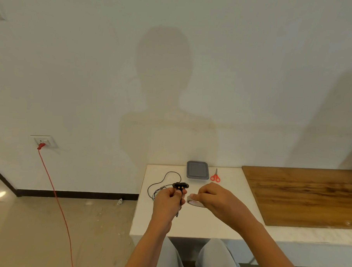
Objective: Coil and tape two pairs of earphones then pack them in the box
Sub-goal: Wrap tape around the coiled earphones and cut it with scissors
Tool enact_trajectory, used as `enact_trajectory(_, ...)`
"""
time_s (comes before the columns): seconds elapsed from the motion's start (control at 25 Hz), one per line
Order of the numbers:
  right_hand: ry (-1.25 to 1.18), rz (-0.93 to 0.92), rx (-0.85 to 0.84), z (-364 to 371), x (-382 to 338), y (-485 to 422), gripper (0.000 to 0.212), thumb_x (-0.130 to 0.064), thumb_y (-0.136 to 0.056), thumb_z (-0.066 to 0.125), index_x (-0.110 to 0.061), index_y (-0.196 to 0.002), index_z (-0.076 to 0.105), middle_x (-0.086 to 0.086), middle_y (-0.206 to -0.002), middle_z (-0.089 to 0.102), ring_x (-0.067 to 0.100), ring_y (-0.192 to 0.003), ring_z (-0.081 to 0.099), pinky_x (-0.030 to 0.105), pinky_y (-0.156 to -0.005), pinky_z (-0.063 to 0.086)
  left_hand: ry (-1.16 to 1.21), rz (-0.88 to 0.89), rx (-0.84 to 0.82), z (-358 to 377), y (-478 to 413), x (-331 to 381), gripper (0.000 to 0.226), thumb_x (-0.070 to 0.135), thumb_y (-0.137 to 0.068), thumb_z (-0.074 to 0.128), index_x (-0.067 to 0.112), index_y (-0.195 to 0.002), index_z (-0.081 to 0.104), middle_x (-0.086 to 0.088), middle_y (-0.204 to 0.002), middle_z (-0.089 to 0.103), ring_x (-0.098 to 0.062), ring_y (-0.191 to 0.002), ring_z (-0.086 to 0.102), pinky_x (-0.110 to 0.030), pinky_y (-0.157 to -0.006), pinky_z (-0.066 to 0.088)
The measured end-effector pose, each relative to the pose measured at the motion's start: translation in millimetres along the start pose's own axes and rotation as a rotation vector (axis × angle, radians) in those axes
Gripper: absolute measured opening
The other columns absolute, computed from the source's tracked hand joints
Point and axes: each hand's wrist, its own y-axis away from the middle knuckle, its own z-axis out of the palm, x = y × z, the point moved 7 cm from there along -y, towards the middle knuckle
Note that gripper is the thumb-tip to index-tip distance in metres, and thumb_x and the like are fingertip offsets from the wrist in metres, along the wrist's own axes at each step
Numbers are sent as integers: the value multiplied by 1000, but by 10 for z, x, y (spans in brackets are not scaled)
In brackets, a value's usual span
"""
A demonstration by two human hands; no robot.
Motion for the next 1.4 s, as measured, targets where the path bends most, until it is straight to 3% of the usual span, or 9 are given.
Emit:
enact_trajectory(0.16,-105,128,-23,279,255,-30,31,-43,-96,45,-23,-115,57,-6,-103,55,6,-86,46,4,-67,35,8,-47,8,-11,-160,-43,28,10,-99,44,10,-88,69,0,-66,61,-9,-59,51,-16,-56,44)
enact_trajectory(0.36,53,41,-183,825,580,-49,61,-20,-81,73,-34,-134,46,-4,-101,65,9,-81,56,3,-68,30,54,-177,33,3,-481,-332,26,7,-96,46,7,-82,68,-5,-66,58,-14,-59,49,-22,-59,42)
enact_trajectory(0.52,-131,226,-132,1133,931,-96,29,-29,-97,48,-26,-125,46,-1,-120,59,12,-98,56,12,-87,41,114,-308,36,36,-857,-643,26,-2,-91,47,4,-78,68,-11,-70,60,-16,-59,50,-25,-60,42)
enact_trajectory(0.68,-125,227,-158,1491,1305,-158,40,-52,-96,30,-28,-119,53,-8,-103,66,8,-83,55,13,-77,38,110,-394,25,117,-1321,-915,26,-5,-89,47,2,-77,69,-12,-67,60,-17,-55,49,-25,-54,42)
enact_trajectory(0.8,-13,159,-123,1734,1588,-298,20,-37,-87,54,-33,-106,50,-14,-78,68,6,-63,58,16,-67,35,93,-421,39,218,-1667,-1109,24,-5,-89,48,1,-79,69,-12,-68,61,-18,-57,51,-24,-53,41)
enact_trajectory(0.96,61,259,-260,2241,2024,-377,26,-22,-95,52,-29,-119,49,-7,-102,68,15,-87,57,24,-82,27,172,-472,38,392,-2086,-1429,21,-4,-92,49,-3,-89,70,-13,-77,65,-18,-67,58,-26,-62,47)
enact_trajectory(1.16,93,345,-279,2586,2339,-343,41,-20,-72,80,-32,-105,59,-9,-66,60,9,-56,39,19,-67,29,201,-480,57,518,-2370,-1723,19,0,-94,51,-2,-90,70,-11,-84,68,-18,-70,60,-26,-64,48)
enact_trajectory(1.28,96,402,-250,2648,2474,-331,34,-18,-82,72,-31,-111,59,-7,-79,64,12,-64,50,18,-73,28,197,-482,38,587,-2457,-1821,20,1,-94,51,-2,-90,70,-11,-83,68,-18,-71,61,-27,-67,49)
enact_trajectory(1.4,-41,424,-193,2838,2519,-260,30,-19,-96,52,-27,-125,51,-5,-113,60,16,-97,54,19,-87,27,186,-490,50,662,-2532,-1919,20,1,-93,51,-2,-90,70,-12,-83,67,-18,-72,61,-28,-67,49)
